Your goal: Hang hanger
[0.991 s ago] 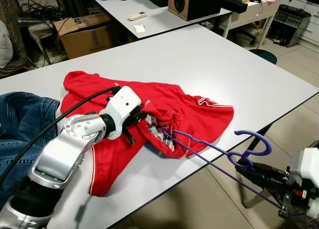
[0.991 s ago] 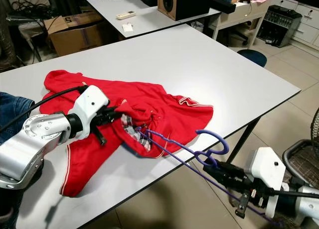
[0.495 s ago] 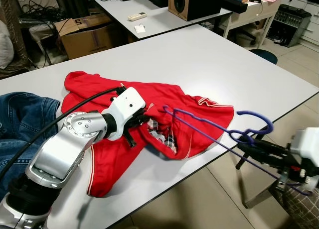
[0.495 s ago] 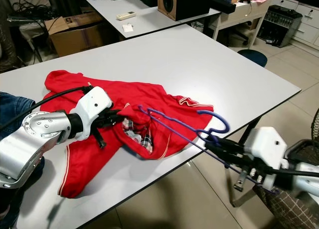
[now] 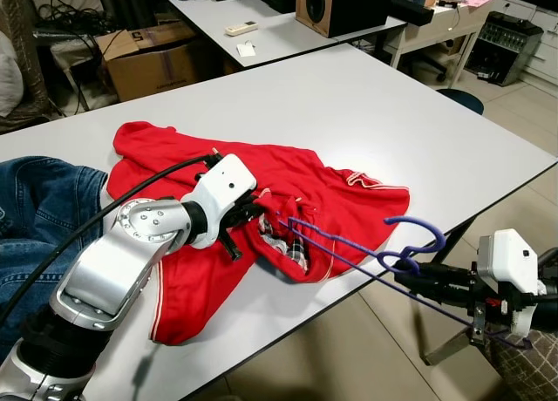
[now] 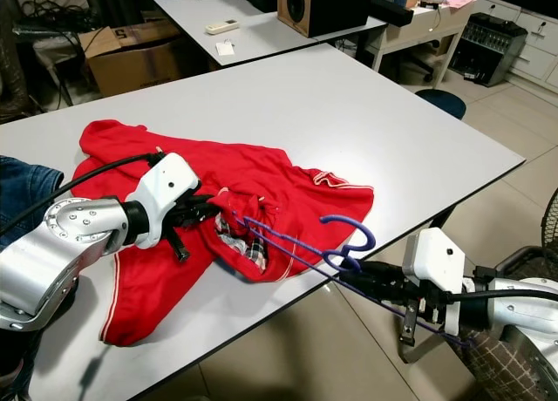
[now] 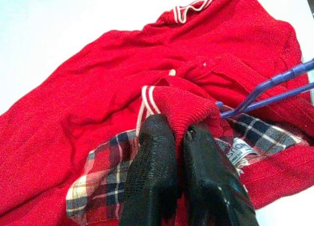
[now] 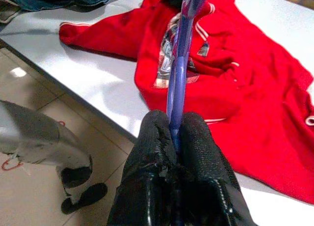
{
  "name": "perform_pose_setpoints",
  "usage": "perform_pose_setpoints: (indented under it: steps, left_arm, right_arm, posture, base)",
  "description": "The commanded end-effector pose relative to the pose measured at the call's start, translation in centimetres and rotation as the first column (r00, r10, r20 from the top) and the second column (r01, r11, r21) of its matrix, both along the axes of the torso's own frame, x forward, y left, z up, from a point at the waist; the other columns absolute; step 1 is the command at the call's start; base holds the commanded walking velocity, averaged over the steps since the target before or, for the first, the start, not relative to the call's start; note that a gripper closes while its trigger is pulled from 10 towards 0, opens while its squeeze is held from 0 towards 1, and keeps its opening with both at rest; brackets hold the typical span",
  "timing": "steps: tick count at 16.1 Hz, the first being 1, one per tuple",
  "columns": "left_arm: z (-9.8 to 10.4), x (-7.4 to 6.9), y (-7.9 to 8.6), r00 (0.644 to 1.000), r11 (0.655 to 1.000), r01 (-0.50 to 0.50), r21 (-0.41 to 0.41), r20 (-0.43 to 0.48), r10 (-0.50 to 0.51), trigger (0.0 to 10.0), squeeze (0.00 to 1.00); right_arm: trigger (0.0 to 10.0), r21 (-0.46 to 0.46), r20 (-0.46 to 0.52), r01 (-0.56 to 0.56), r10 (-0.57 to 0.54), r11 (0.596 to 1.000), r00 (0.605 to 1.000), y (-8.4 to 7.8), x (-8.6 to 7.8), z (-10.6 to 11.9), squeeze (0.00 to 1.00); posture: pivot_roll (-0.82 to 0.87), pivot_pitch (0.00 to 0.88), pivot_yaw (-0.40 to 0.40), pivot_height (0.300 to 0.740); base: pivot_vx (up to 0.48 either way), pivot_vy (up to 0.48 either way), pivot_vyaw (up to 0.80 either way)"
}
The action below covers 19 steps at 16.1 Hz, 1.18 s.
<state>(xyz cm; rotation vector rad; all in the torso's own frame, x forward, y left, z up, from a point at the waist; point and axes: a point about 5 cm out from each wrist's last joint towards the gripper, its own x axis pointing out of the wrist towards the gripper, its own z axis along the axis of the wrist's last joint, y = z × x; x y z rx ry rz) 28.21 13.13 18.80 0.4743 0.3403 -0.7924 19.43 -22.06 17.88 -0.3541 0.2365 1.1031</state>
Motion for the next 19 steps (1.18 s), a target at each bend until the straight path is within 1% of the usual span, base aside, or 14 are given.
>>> perform_pose_setpoints:
  steps: [1,2,4,5,6,8,10,13,14,16,17,19]
  left_arm:
    - [0.4,0.0,0.5,1.0,1.0,-0.023,0.003,0.02,0.023,0.0,0.0]
    - [0.2,0.0,0.8,0.999,0.999,-0.028,0.018,0.019,0.028,0.0,0.0]
    - [0.2,-0.1,0.9,0.999,0.999,-0.037,0.014,0.014,0.037,0.0,0.0]
    - [-0.3,-0.2,1.2,0.999,0.998,-0.048,0.04,0.01,0.048,0.0,0.0]
    - [-0.6,-0.2,1.5,0.998,0.997,-0.064,0.046,0.006,0.063,0.0,0.0]
    - [-1.0,-0.3,1.7,0.997,0.996,-0.079,0.041,-0.002,0.079,0.0,0.0]
    - [-1.3,-0.1,1.7,0.996,0.995,-0.091,0.036,-0.003,0.092,0.0,0.0]
    - [-1.1,0.1,1.5,0.996,0.996,-0.086,0.014,0.004,0.085,0.0,0.0]
    - [-0.8,0.1,1.3,0.997,0.997,-0.074,0.008,0.009,0.074,0.0,0.0]
    - [-0.1,-0.1,0.8,0.999,0.999,-0.037,-0.014,0.011,0.037,0.0,0.0]
    - [0.5,-0.2,0.4,1.0,1.0,-0.014,-0.024,0.013,0.014,0.0,0.0]
    - [0.8,-0.4,0.1,1.0,0.999,0.004,-0.033,0.01,-0.004,0.0,0.0]
  right_arm:
    - [10.0,-0.021,-0.018,-0.039,0.039,0.999,0.999,0.1,-0.1,0.2,0.0]
    - [10.0,-0.037,-0.005,-0.033,0.033,0.999,0.999,-0.1,0.0,0.4,0.0]
    - [10.0,-0.057,-0.001,-0.02,0.02,0.998,1.0,-0.4,0.2,0.4,0.0]
    - [10.0,-0.067,0.001,-0.017,0.017,0.998,1.0,-0.8,0.0,0.6,0.0]
    - [10.0,-0.059,0.006,-0.011,0.011,0.998,1.0,-1.1,-0.3,1.1,0.0]
    - [10.0,-0.045,0.005,-0.008,0.008,0.999,1.0,-1.4,-0.8,2.0,0.0]
    - [10.0,-0.042,-0.013,-0.021,0.02,0.999,1.0,-1.6,-1.2,2.5,0.0]
    - [10.0,-0.037,-0.035,-0.03,0.029,0.999,0.999,-1.4,-1.4,2.3,0.0]
    - [10.0,-0.038,-0.035,-0.027,0.026,0.999,0.999,-1.2,-1.3,2.1,0.0]
    - [10.0,-0.066,-0.002,-0.001,0.001,0.998,1.0,-1.0,-0.4,1.4,0.0]
    - [10.0,-0.052,0.02,0.012,-0.011,0.999,1.0,-0.8,0.5,1.1,0.0]
    - [10.0,-0.056,0.04,0.015,-0.013,0.998,0.999,-0.5,1.3,0.9,0.0]
  posture:
    - [-0.05,0.039,0.018,0.74]
    - [-0.05,0.038,0.014,0.74]
    - [-0.05,0.038,0.012,0.74]
    - [-0.04,0.037,-0.001,0.74]
    - [-0.04,0.039,-0.008,0.74]
    - [-0.04,0.04,-0.015,0.74]
    - [-0.05,0.039,-0.01,0.74]
    - [-0.05,0.037,-0.001,0.74]
    - [-0.05,0.038,0.003,0.74]
    - [-0.05,0.038,0.007,0.74]
    - [-0.05,0.041,0.005,0.74]
    - [-0.04,0.048,0.003,0.74]
  base:
    - [0.0,0.0,0.0]
    - [0.0,0.0,0.0]
    - [0.0,0.0,0.0]
    - [0.0,0.0,0.0]
    - [0.0,0.0,0.0]
    - [0.0,0.0,0.0]
    - [0.0,0.0,0.0]
    - [0.0,0.0,0.0]
    - [0.0,0.0,0.0]
    - [0.0,0.0,0.0]
    - [0.0,0.0,0.0]
    - [0.0,0.0,0.0]
